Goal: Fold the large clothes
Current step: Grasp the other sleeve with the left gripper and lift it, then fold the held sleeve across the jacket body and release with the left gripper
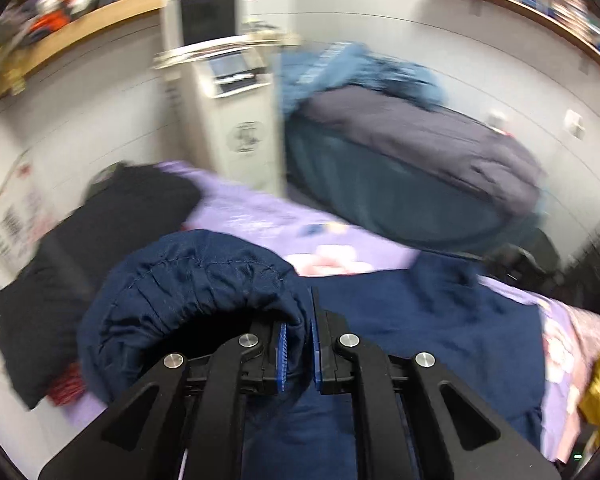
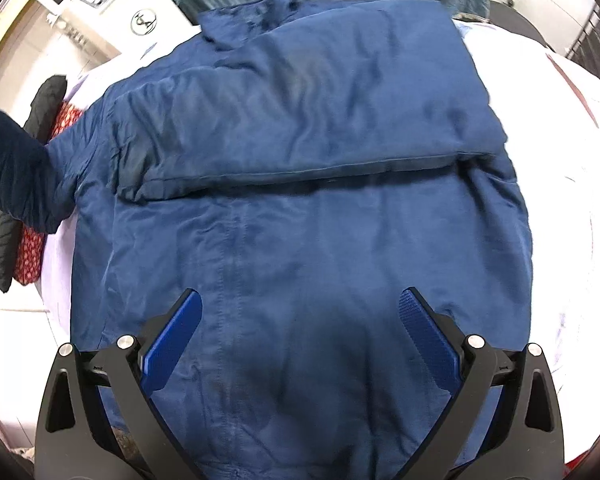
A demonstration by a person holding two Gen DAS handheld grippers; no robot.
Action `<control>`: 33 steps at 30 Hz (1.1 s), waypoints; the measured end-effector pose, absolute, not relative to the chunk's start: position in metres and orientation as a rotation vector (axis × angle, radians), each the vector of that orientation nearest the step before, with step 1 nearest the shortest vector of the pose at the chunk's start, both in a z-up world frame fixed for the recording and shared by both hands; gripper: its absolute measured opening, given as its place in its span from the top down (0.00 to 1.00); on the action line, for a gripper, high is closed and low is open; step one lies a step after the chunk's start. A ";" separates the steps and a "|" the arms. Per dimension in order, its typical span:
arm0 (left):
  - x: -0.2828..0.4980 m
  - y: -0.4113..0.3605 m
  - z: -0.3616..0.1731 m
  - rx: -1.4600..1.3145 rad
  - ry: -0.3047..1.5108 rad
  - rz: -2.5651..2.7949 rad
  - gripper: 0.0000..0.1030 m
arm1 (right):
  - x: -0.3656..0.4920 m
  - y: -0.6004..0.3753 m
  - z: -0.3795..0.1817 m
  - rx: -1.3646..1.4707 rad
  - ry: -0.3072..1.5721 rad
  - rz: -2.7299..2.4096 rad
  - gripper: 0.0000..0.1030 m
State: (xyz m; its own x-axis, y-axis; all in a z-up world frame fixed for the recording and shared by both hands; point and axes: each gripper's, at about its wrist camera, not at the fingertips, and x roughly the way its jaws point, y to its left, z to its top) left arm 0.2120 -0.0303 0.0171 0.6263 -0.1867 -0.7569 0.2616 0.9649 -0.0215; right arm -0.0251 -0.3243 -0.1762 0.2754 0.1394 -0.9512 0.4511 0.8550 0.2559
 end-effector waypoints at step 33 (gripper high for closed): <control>0.050 -0.282 -0.104 0.315 1.129 -0.883 0.15 | -0.064 -0.368 -0.215 0.708 1.356 -0.387 0.05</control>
State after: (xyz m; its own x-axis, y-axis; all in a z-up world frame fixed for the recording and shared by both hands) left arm 0.0499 -0.2820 -0.1039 0.1448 -0.4507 -0.8808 0.7465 0.6341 -0.2017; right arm -0.0644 -0.3680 -0.2147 0.1962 0.1433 -0.9700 0.6335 0.7366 0.2370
